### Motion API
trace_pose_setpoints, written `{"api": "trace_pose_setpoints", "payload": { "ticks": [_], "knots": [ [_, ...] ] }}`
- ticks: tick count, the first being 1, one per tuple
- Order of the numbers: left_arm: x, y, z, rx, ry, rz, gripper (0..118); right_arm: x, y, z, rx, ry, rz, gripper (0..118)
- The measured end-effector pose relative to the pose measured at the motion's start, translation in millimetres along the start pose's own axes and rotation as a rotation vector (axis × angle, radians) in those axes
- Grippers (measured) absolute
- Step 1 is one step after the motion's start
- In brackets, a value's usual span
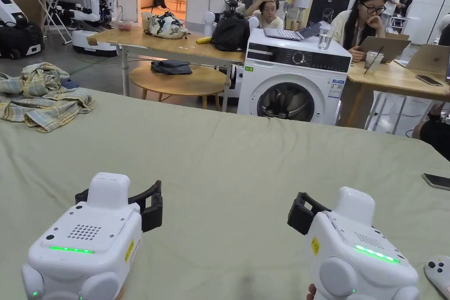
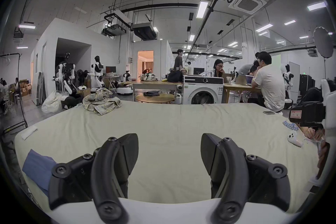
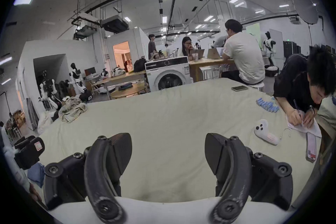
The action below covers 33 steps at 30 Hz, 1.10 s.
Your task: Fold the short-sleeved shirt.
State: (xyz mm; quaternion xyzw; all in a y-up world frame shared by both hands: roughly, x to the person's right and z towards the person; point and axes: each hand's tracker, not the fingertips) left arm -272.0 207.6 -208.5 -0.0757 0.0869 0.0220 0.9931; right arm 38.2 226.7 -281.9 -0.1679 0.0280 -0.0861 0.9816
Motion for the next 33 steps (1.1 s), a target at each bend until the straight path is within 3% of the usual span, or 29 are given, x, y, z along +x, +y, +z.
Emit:
{"api": "trace_pose_setpoints", "payload": {
  "ticks": [13,18,28,30,33],
  "knots": [
    [4.9,0.1,-2.3,0.013,0.025,-0.035,71,4.1,-6.0,-6.5,0.006,0.018,0.011,85],
    [4.3,-0.7,-2.5,0.016,0.033,-0.029,71,-0.1,-10.0,-3.0,0.043,0.007,0.081,85],
    [1.2,-1.5,-8.3,0.012,0.051,-0.006,71,3.8,-6.3,-9.8,0.031,0.068,0.05,85],
    [1.7,-1.8,-9.0,0.022,0.061,-0.016,71,2.4,-6.4,-11.1,0.045,0.045,0.046,85],
    [3.0,-2.0,-11.0,0.026,0.078,-0.032,71,0.2,-10.7,-14.0,0.128,-0.029,0.123,85]
  ]
}}
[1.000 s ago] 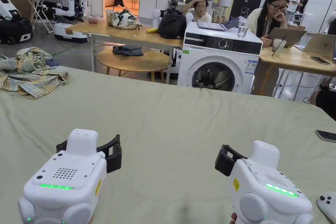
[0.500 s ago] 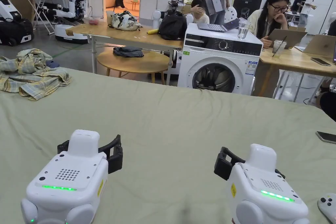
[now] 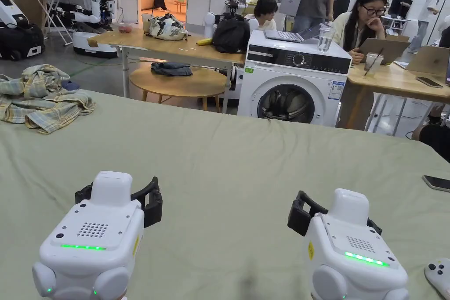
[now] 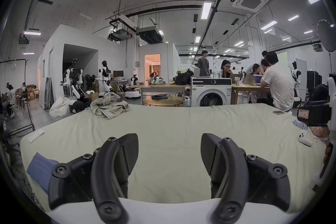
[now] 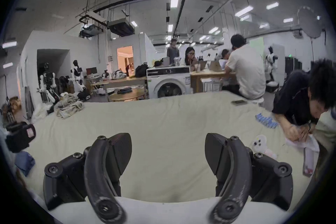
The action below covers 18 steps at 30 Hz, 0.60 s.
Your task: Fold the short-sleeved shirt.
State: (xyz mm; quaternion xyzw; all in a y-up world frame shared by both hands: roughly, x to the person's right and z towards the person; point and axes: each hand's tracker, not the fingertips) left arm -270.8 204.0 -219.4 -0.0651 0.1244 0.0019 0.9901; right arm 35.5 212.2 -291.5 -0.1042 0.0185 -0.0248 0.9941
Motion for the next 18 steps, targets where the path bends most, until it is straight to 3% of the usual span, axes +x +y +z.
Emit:
{"api": "trace_pose_setpoints", "payload": {
  "ticks": [3,6,10,18],
  "knots": [
    [1.0,-0.1,-0.8,0.002,0.009,-0.012,71,3.3,-9.7,0.4,0.111,0.03,0.028,85],
    [1.7,-1.4,-0.1,0.02,0.024,-0.018,71,11.1,-14.6,2.2,0.156,0.097,-0.003,85],
    [1.3,-2.7,0.2,0.038,0.025,-0.014,71,5.5,-15.1,-0.4,0.131,0.017,0.056,85],
    [0.4,-3.1,0.0,0.058,0.024,-0.023,71,2.2,-14.9,0.2,0.133,0.037,0.09,86]
  ]
}}
